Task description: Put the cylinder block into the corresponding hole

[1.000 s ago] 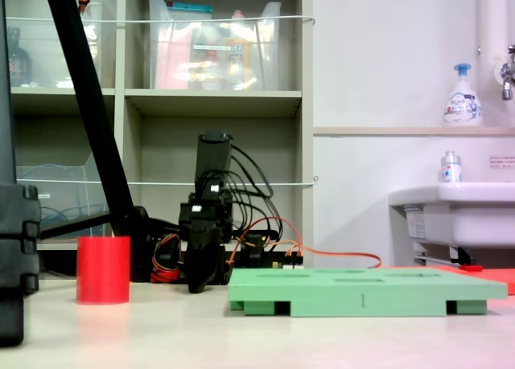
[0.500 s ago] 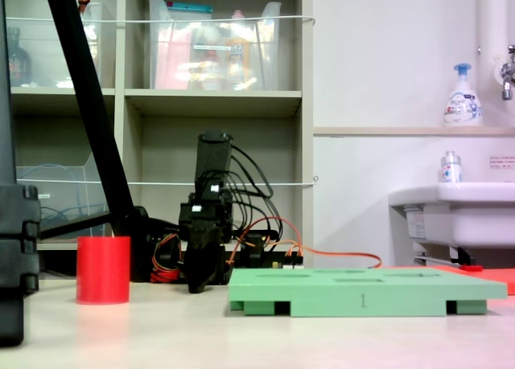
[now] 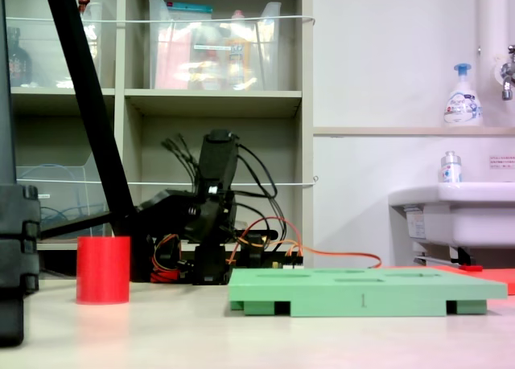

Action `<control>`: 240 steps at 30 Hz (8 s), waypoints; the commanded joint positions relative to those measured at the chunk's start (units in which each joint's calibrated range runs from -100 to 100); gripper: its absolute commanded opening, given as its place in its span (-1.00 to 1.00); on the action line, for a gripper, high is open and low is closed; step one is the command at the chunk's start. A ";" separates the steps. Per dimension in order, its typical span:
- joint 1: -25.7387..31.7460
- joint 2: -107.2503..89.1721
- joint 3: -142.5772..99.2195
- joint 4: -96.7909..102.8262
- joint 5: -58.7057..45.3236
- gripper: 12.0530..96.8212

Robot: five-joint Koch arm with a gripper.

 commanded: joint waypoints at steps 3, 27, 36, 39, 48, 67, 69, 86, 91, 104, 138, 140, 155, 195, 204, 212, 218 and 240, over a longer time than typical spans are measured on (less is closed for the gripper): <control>-0.44 -0.55 -0.78 6.55 7.33 -0.08; -3.27 61.32 1.01 57.39 7.28 0.97; -3.86 83.25 15.37 58.45 7.28 0.97; -3.86 88.56 20.15 58.45 7.33 0.97; -3.66 104.06 33.61 58.55 7.37 0.93; -2.34 104.76 30.52 58.93 7.42 0.08; -2.10 105.18 31.32 58.93 7.42 0.36; -2.05 114.26 46.18 58.93 9.43 0.89; -2.15 116.49 52.86 57.20 10.01 0.88; -1.76 128.78 70.10 48.92 10.06 0.83; -0.78 129.48 83.36 34.38 10.79 0.38; -0.59 131.30 87.35 31.97 10.79 0.38; 0.10 140.65 99.12 27.06 10.79 0.26; 6.54 80.46 55.35 23.79 9.38 -0.57; 14.26 57.83 47.67 16.66 9.23 -0.57; 17.73 57.83 46.08 16.37 9.23 -0.57; 19.73 62.58 43.88 17.14 9.28 -0.57; 19.10 67.89 38.60 19.45 8.01 -0.56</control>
